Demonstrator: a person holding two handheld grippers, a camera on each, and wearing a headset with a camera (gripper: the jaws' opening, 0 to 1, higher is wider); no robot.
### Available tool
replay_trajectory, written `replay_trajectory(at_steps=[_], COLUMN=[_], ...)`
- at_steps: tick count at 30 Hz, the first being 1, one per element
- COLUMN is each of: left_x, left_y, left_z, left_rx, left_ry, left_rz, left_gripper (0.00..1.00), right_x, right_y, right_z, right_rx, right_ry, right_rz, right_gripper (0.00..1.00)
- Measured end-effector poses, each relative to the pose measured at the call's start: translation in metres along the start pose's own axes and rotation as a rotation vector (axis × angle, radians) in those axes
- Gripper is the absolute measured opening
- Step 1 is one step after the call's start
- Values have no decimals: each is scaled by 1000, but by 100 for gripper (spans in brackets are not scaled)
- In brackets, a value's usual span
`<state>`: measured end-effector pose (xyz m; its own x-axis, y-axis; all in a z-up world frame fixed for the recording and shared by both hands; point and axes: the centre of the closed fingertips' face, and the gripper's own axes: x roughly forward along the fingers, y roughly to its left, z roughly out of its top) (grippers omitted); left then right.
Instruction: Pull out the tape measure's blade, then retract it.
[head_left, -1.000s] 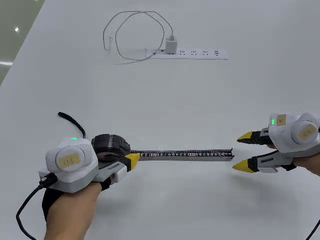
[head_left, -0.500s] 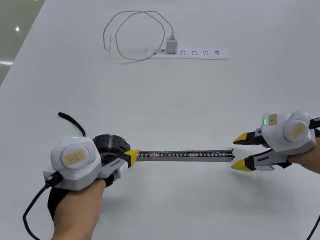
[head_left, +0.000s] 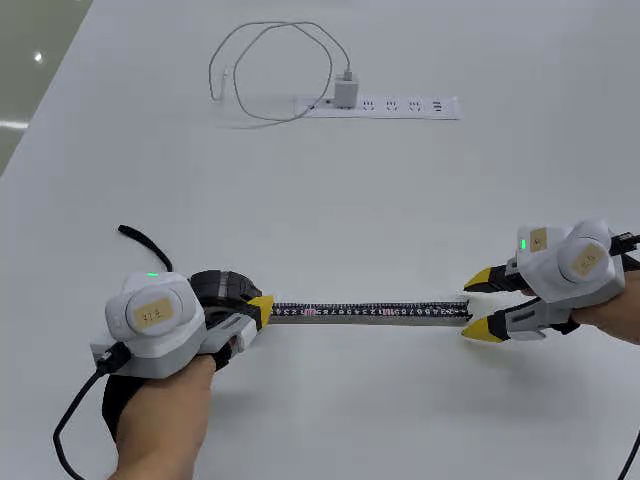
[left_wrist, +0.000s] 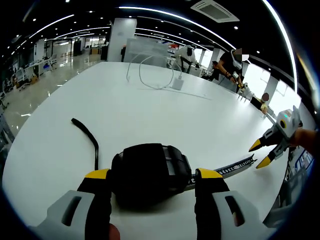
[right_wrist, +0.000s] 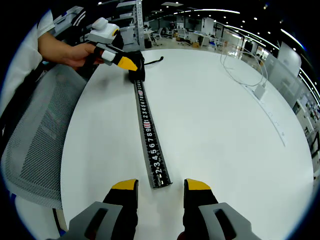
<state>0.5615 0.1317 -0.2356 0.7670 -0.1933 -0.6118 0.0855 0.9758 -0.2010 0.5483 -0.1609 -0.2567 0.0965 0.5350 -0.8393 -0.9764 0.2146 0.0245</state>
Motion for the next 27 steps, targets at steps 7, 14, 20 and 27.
replay_trajectory(at_steps=[7, 14, 20, 27], left_x=[1, 1, 0, 0], left_y=[2, 3, 3, 3], left_z=[-1, -1, -1, -1], left_rx=[-13, -2, 0, -1], left_ry=[-5, -3, -3, -1], left_rz=[5, 7, 6, 7], left_gripper=[62, 60, 60, 60], right_x=[0, 0, 1, 5], right_y=[0, 1, 1, -2], right_z=[0, 1, 0, -5], right_rx=[-2, -10, -21, -54], right_ry=[4, 9, 17, 46], right_rz=[5, 9, 17, 25], right_gripper=[32, 31, 28, 25])
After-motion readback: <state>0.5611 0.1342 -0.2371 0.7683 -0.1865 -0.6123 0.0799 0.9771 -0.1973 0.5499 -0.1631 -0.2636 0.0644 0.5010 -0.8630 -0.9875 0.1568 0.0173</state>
